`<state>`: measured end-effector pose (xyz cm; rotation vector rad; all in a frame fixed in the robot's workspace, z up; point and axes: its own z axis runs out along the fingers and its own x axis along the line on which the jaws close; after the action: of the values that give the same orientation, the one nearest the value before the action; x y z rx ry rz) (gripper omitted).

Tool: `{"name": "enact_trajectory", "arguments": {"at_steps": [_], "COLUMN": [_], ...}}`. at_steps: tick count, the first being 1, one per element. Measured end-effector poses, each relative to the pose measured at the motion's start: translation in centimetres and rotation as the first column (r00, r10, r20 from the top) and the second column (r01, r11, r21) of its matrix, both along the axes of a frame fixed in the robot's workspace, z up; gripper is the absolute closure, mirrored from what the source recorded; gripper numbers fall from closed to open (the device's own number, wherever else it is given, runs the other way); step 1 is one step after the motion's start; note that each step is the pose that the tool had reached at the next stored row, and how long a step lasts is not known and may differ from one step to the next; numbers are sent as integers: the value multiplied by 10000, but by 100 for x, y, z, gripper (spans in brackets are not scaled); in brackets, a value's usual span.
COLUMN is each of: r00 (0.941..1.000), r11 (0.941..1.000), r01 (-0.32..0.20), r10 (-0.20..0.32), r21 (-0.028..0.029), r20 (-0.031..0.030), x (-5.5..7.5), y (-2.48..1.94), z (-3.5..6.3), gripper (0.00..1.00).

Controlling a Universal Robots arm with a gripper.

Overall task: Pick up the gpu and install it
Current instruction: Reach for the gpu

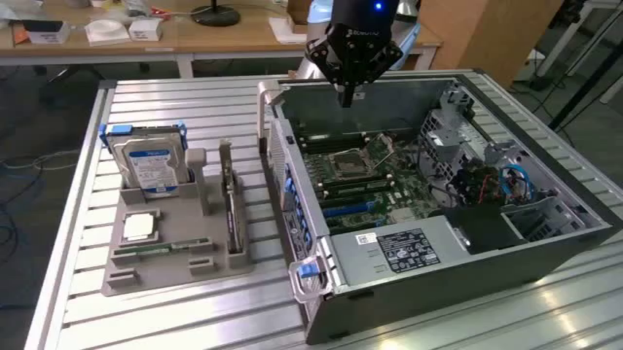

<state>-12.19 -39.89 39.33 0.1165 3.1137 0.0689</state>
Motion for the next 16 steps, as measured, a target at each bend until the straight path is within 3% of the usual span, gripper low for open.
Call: {"name": "enact_trajectory", "arguments": {"at_steps": [16], "r00": [10000], "r11": [10000], "r01": [2], "r10": [-2], "r21": [0], "r20": [0], "x": [-20], "y": [0], "z": [-1], "gripper": [89]}}
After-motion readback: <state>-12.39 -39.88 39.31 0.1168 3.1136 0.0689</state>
